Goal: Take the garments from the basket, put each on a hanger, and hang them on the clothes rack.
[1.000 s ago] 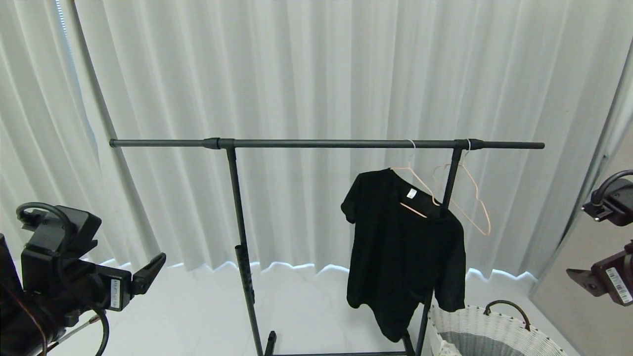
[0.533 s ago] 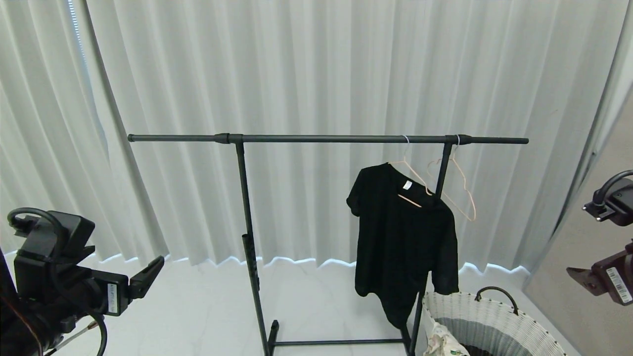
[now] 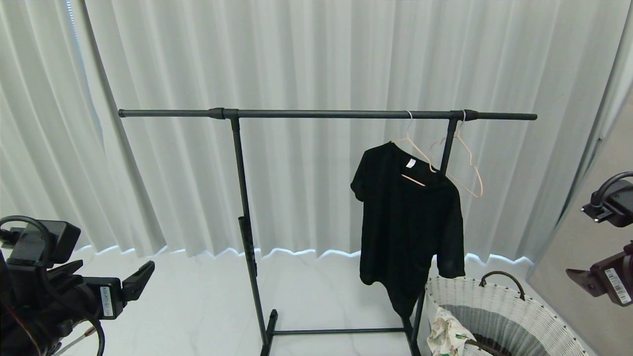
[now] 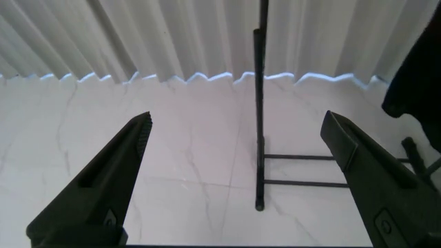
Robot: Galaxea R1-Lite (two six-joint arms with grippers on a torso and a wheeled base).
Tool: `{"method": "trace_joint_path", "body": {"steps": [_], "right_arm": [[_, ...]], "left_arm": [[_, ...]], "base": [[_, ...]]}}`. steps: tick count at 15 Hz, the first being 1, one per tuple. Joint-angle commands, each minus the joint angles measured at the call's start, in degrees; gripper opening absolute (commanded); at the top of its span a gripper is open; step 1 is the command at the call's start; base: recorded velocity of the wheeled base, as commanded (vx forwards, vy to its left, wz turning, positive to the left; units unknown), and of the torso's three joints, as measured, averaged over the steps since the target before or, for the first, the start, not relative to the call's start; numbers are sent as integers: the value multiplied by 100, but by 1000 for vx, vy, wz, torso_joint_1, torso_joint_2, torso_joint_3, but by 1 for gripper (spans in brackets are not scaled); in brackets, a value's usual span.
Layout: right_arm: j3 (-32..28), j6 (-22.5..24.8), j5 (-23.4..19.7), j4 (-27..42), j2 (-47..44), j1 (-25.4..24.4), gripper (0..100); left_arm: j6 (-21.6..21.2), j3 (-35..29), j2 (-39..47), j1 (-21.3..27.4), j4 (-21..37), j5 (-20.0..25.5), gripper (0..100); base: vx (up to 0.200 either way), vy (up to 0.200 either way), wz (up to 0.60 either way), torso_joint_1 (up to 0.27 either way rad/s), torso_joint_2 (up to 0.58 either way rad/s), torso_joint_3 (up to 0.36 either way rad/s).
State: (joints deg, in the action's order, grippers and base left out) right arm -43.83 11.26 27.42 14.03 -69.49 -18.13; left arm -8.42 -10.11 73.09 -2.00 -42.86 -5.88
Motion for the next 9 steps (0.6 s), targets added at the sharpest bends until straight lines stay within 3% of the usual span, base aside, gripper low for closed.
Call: {"method": "trace_joint_path", "body": {"steps": [1, 5, 9], "right_arm": [[41, -1, 1, 3, -30, 29, 100], [225, -1, 9, -6, -4, 64, 100], [296, -1, 27, -6, -4, 108, 100]], "left_arm": [[-1, -18, 29, -2, -3, -28, 100], [16, -97, 29, 59, -3, -36, 100], [297, -106, 47, 833, -3, -80, 100]], "base": [[0, 0, 0, -227, 510, 286], [0, 0, 0, -218, 505, 282], [0, 0, 0, -203, 489, 284]]}}
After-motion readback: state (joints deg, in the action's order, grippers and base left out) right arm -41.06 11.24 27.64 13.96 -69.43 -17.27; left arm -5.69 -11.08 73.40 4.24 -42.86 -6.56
